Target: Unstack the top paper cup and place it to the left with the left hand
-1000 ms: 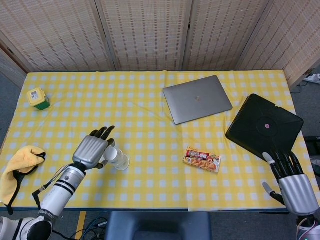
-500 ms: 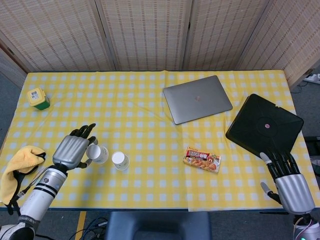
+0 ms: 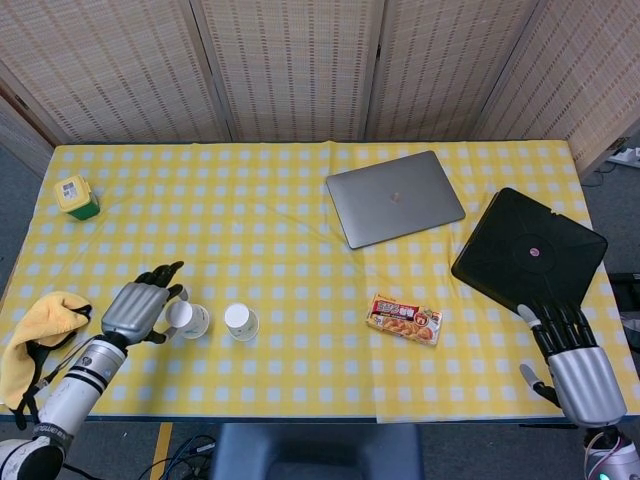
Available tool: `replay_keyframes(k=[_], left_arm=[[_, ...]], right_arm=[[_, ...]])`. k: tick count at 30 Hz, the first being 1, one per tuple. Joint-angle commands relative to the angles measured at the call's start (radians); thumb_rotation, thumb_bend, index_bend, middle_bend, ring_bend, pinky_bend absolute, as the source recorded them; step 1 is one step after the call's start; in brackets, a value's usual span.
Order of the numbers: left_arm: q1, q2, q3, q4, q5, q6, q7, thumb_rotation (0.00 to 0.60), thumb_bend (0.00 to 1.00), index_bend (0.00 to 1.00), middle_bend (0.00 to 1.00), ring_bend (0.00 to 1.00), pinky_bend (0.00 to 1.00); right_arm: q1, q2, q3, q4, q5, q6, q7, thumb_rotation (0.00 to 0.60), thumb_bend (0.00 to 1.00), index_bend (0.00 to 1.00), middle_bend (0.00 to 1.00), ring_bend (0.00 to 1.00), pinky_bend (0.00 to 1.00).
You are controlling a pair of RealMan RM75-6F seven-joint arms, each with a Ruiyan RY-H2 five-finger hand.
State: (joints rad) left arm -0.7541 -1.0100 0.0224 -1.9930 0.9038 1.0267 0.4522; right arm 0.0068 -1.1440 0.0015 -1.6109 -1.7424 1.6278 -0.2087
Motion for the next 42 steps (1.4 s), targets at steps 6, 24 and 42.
replay_keyframes(k=[6,24,42], left_arm=[[0.032,-0.072,-0.002,0.127,0.061,-0.062,-0.090,0.600,0.32,0.41,0.00,0.00,0.18],[0.064,-0.125,-0.029,0.275,0.140,-0.143,-0.237,0.600,0.32,0.35,0.00,0.00,0.18],[0.148,0.073,-0.012,-0.013,0.216,0.007,-0.150,0.600,0.32,0.06,0.00,0.00,0.18]], right_arm=[[-0.005,0.000,-0.006,0.002,-0.010,0.010,0.000,0.600,0.22,0.06,0.00,0.00,0.00],[0.005,-0.008,0.004,-0.006,0.020,-0.019,-0.023,0.600,0.22,0.06,0.00,0.00,0.00],[-0.001,0.000,0.005,-0.004,0.013,0.005,0.001,0.600,0.22,0.06,0.00,0.00,0.00]])
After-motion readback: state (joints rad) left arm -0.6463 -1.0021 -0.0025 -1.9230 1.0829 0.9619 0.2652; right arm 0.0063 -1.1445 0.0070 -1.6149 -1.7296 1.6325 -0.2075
